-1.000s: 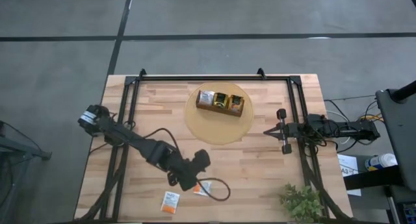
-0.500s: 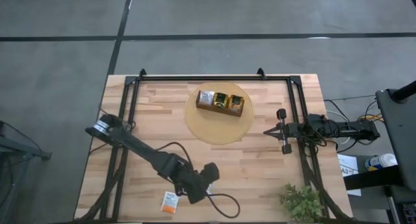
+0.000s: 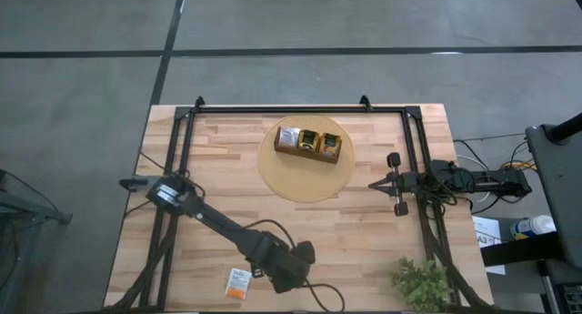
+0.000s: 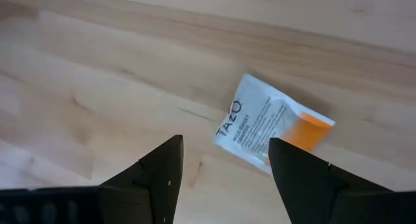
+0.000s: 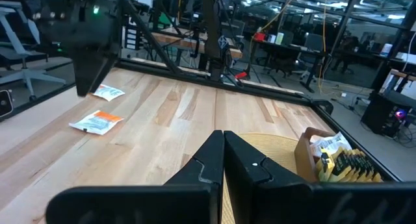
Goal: Pick & Place Tea
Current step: Put the right white tea bag into the left section of wooden organizer
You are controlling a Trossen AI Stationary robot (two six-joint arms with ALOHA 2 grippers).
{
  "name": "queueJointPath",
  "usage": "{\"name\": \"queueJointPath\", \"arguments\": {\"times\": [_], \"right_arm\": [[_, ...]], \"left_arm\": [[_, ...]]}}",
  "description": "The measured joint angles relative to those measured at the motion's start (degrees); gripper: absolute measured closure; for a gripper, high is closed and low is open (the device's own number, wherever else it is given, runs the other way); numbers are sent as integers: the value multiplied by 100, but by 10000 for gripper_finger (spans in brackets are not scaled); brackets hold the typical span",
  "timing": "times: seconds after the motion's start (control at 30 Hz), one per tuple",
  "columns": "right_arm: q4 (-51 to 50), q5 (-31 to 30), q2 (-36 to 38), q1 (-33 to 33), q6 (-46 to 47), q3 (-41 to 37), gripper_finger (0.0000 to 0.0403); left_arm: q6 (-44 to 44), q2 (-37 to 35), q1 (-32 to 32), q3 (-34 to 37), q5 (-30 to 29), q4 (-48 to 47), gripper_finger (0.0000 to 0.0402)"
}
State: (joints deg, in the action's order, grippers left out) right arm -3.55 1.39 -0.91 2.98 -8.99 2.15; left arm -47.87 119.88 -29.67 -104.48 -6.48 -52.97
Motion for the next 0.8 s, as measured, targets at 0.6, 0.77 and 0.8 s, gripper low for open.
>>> {"name": "queueJointPath", "arguments": {"times": [0.6, 0.77, 0.8], "right_arm": [[0, 0, 2, -2, 0, -2, 394], [1, 0, 2, 0, 0, -2, 394], [2, 0, 2, -1, 0, -1, 394]], "left_arm": [[-454, 672, 149, -38, 17, 42, 182], [-454, 824, 234, -36, 20, 46, 182], [-454, 854, 251, -36, 20, 63, 182]]}}
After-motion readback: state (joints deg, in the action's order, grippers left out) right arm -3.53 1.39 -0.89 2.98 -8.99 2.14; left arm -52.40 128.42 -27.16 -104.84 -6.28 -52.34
